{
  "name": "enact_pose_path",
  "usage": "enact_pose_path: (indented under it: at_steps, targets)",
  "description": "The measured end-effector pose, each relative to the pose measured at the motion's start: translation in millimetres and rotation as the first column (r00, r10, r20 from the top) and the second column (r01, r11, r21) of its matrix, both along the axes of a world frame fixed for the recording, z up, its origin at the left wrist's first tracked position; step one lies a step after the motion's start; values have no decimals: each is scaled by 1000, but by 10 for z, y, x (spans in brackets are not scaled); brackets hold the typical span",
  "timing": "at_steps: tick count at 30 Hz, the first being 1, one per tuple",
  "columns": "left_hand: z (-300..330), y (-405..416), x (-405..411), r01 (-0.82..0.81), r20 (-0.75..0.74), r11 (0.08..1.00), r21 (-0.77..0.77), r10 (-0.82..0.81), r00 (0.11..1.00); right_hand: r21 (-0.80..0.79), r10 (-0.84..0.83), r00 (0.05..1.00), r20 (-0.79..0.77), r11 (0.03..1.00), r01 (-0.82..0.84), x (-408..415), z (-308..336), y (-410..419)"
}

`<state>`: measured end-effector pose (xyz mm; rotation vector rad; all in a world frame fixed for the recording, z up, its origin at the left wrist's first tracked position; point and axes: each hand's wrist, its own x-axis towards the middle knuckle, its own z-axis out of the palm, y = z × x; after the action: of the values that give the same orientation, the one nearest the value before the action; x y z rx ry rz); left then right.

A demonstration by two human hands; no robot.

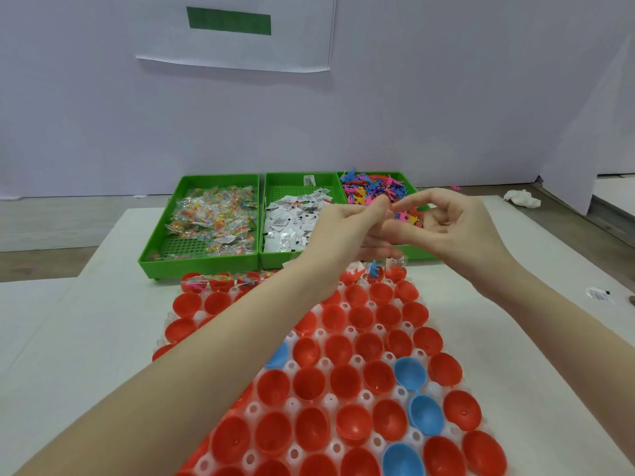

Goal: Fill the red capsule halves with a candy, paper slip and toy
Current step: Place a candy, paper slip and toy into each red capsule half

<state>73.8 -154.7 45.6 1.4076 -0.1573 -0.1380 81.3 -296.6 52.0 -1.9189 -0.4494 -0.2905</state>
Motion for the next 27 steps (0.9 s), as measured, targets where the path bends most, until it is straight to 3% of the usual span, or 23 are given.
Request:
enact_pose_path:
  at_steps: [4,6,8,11,13,14,18,19,22,25,27]
  targets:
    - [15,36,-15,76,-137,992,105,-61,989,224,103,978,-182,973,-61,-24,72,-13]
    - [12,12,-56,163,-218,977,137,-131,967,260,182,959,-218,958,-122,-58,116,-33]
    - [16,-22,-88,226,-273,971,82,-196,942,219,181,952,-247,967,-127,-106,146,13]
    - [27,-62,-97,297,-312,955,-4,-283,907,-29,108,966,-237,993,-118,-127,171,118]
    - [28,-80,-99,344,-303,938,-34,-338,891,-210,167,972,-166,957,-200,-170,165,101]
    - [22,-88,-102,361,-286,932,-37,-356,890,-225,171,970,-170,952,-207,-194,223,120]
    - [-25,-142,-110,335,-194,942,-1,-329,924,57,197,945,-262,980,-188,-305,240,188]
    - [-38,-151,-106,310,-170,950,29,-301,938,77,128,958,-258,991,-112,-309,258,261]
    - [-85,-151,-92,270,-98,954,127,-259,961,-3,130,976,-176,991,-132,-253,209,301]
    - [-95,-124,-97,218,-47,958,185,-213,976,34,37,976,-216,999,-30,-22,177,203]
    - [-71,-75,-75,163,-11,963,212,-165,986,-64,89,981,-175,993,-102,17,116,74]
